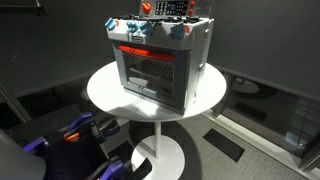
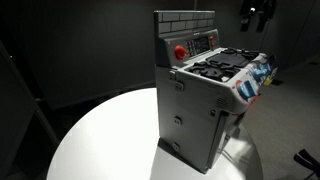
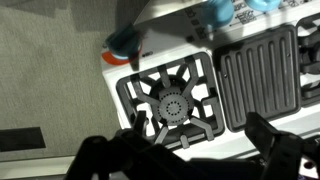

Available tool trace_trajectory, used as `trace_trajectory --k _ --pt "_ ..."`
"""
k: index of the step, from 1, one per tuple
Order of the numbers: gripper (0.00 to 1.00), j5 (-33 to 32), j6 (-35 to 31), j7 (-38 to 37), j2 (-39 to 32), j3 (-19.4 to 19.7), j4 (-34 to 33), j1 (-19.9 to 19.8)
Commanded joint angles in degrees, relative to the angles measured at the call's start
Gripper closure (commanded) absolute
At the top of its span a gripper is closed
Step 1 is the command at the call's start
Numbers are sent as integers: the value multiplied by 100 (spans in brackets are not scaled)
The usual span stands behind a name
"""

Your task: Press the top button on the right

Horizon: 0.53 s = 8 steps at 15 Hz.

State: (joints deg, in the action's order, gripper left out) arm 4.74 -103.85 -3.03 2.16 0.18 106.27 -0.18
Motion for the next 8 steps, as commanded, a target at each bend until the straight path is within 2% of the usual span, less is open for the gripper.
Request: trace_trajectory --k 1,4,8 --pt "0 -194 420 62 519 20 365 -23" --pt "0 -379 748 50 838 15 598 -28" --pt "0 -711 683 305 1299 20 1032 -22"
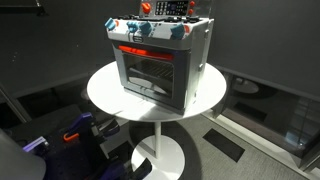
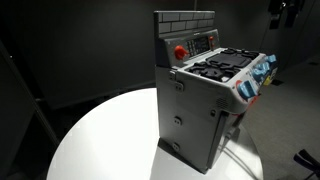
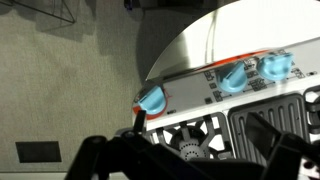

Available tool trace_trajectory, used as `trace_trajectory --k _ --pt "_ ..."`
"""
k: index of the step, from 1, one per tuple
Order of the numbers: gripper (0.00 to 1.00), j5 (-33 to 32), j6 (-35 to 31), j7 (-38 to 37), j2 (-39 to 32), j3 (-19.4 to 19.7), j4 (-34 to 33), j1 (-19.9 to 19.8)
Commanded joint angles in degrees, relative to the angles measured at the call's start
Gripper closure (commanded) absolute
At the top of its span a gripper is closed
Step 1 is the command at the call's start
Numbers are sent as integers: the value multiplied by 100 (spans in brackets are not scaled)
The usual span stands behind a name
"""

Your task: Press the top button on the right

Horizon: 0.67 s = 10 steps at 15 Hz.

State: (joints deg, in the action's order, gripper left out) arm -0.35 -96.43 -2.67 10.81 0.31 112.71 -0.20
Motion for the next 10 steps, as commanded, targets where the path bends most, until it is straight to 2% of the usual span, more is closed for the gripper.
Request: trace_trajectory --k 1,6,7,10 --pt "0 -193 -121 387 529 32 501 -19" --pt "0 -119 -179 710 712 92 759 -5" --pt "0 -106 -62 518 570 42 587 -1" --pt "0 -106 -73 549 590 52 655 -1"
